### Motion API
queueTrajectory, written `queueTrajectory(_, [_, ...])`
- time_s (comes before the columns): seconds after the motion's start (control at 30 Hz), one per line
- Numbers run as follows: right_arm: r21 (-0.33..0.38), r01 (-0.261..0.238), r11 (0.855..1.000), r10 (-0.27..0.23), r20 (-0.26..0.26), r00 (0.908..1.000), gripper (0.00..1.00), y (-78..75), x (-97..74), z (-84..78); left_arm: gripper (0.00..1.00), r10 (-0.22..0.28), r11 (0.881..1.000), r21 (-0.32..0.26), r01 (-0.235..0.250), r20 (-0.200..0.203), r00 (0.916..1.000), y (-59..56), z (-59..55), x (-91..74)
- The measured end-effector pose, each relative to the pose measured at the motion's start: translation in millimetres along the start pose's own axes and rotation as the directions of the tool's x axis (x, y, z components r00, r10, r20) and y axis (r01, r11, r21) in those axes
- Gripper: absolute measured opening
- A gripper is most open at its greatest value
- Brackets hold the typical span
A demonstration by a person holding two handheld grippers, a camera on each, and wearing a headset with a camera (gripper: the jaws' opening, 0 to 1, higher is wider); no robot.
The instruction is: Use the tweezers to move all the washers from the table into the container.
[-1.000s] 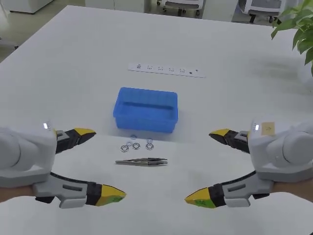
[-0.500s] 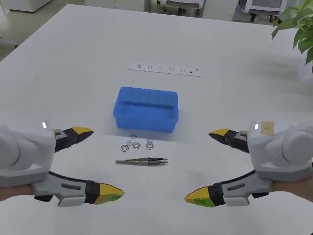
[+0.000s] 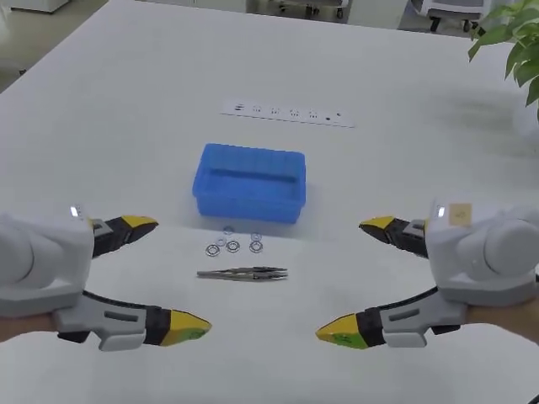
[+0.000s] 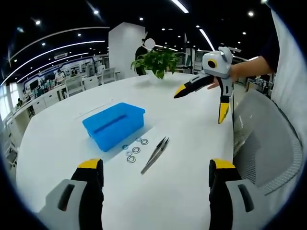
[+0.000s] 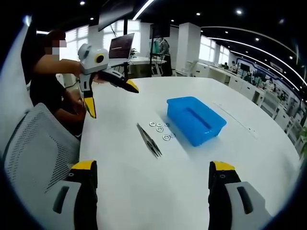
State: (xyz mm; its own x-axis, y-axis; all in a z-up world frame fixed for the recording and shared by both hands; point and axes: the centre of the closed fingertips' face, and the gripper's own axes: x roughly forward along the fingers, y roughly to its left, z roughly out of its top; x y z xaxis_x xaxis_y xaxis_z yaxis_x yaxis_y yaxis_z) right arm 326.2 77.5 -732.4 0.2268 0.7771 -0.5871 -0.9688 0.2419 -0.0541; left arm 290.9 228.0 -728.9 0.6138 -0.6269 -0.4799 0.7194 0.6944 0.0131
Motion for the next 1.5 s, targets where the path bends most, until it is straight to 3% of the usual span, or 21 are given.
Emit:
queueTrajectory(0.53, [0.026,0.015,1.0,-0.015,0.012,0.9998,0.9,-14.0,8.3,4.3,0.93,0.04,0.999,-0.033,-0.039,0.009,0.9992,20.0,-2.9,3.8])
queueTrajectory(0.73, [0.057,-0.007,0.998,0.006,0.009,0.9999,0.8,-14.2,13.2,4.4,0.89,0.043,0.999,-0.028,-0.042,0.007,0.9991,23.9,-3.4,7.3])
queueTrajectory(1.07, [0.077,-0.039,0.996,0.038,0.004,0.9993,0.69,-12.3,26.6,6.8,0.81,0.026,0.999,-0.019,-0.026,-0.035,0.9991,25.9,-13.7,18.2])
queueTrajectory(1.17, [0.08,-0.052,0.995,0.052,-0.002,0.9986,0.66,-11.3,32.8,7.3,0.76,0.01,1.0,-0.012,-0.011,-0.065,0.9979,25.6,-19.0,22.6])
queueTrajectory(1.33, [0.062,-0.098,0.993,0.1,-0.034,0.9944,0.6,-7.4,50.7,6.1,0.71,-0.019,1.0,0.02,0.021,-0.114,0.9933,26.1,-26.7,36.1])
queueTrajectory(1.5, [0.063,-0.136,0.989,0.138,-0.042,0.9895,0.56,-4.0,64.7,8.1,0.64,-0.025,0.999,0.029,0.029,-0.131,0.9911,26.1,-30.1,44.8])
